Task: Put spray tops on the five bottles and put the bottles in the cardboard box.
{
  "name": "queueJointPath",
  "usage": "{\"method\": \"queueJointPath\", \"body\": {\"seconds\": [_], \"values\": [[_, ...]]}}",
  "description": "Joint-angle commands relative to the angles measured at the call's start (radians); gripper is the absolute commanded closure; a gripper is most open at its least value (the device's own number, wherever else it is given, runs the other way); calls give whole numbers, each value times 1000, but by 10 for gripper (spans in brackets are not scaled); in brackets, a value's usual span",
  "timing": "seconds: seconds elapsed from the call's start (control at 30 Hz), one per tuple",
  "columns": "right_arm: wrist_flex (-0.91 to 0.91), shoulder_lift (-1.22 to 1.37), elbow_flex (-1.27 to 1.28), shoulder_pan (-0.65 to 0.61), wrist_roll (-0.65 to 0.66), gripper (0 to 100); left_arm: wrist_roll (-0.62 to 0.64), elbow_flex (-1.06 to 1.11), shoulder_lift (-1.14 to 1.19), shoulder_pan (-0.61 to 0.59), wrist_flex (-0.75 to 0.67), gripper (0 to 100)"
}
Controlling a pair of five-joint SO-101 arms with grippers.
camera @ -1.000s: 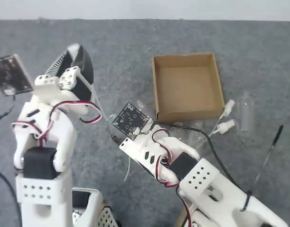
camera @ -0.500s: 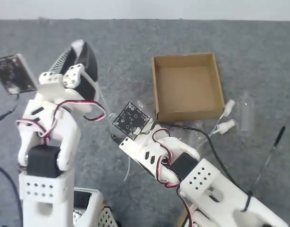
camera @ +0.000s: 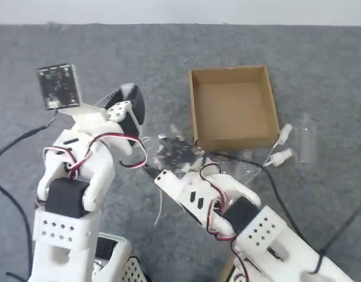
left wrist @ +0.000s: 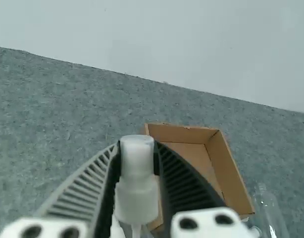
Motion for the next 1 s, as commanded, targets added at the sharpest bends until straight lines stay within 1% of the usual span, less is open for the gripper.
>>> {"method": "queueJointPath", "body": {"seconds": [0.0,0.13,0.27,0.33,0.43,0.6,0.73,0.8,0.97], "values": [[-113,-97,26,56,-143,993,0,-7,-21,6,-2,989],[-193,-48,44,77,-150,993,-11,-4,-46,14,5,989],[-232,15,44,81,-150,993,-127,1,-133,97,25,988],[-239,27,44,81,-150,993,-140,1,-163,126,44,987],[-237,27,44,79,-150,993,-143,33,-167,135,41,979],[-236,27,48,79,-150,993,-144,82,-167,130,40,864],[-229,27,49,77,-150,993,-147,15,-169,127,32,864],[-228,27,49,77,-150,993,-180,-38,-167,126,32,863],[-228,27,63,76,-150,993,-192,-117,-166,41,20,863]]}}
